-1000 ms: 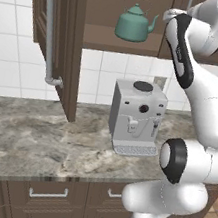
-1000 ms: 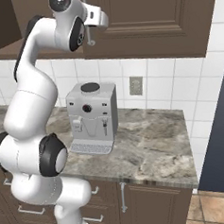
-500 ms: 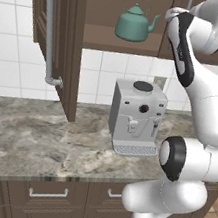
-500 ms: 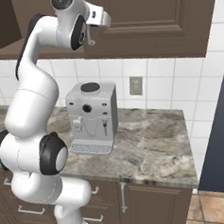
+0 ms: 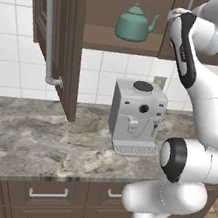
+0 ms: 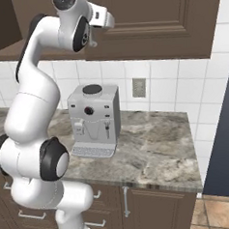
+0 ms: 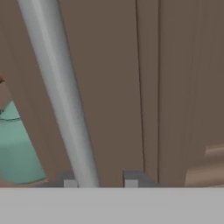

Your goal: Open the cabinet, pick the kettle from the cabinet, and place it in the sink.

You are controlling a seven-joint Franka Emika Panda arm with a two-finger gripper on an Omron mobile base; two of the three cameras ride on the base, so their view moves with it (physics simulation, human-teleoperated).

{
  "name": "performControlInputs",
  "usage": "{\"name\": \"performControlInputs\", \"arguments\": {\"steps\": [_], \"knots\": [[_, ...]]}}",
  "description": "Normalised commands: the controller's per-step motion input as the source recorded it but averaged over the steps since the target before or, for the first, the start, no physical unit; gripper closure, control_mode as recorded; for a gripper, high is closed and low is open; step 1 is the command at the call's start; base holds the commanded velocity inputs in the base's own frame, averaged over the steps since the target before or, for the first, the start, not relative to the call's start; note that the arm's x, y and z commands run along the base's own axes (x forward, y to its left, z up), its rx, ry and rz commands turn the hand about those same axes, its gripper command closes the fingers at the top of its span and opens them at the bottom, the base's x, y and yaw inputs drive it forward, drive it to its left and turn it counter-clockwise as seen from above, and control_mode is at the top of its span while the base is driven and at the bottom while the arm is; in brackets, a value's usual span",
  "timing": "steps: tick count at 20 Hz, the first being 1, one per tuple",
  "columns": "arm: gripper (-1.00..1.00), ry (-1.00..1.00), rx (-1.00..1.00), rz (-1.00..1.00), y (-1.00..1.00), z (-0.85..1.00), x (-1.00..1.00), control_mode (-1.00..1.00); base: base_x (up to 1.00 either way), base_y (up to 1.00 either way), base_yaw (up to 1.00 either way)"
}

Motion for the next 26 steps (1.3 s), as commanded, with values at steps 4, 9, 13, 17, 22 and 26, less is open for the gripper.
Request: {"name": "performControlInputs", "arguments": {"steps": [4, 9, 13, 17, 22, 26], "knots": [[1.0, -0.02, 0.0, -0.01, -0.1, -0.04, -0.18, -1.0, 0.0, 0.0, 0.0], [1.0, -0.13, 0.0, -0.02, -0.25, -0.02, -0.47, -1.0, 0.0, 0.0, 0.0], [1.0, -0.15, 0.0, 0.0, -0.38, 0.0, -0.61, -1.0, 0.0, 0.0, 0.0], [1.0, -0.18, 0.0, 0.0, -0.48, 0.0, -0.66, -1.0, 0.0, 0.0, 0.0], [1.0, -0.15, 0.0, 0.0, -0.54, 0.0, -0.64, -1.0, 0.0, 0.0, 0.0], [1.0, -0.09, 0.0, 0.0, -0.6, 0.0, -0.58, -1.0, 0.0, 0.0, 0.0]]}}
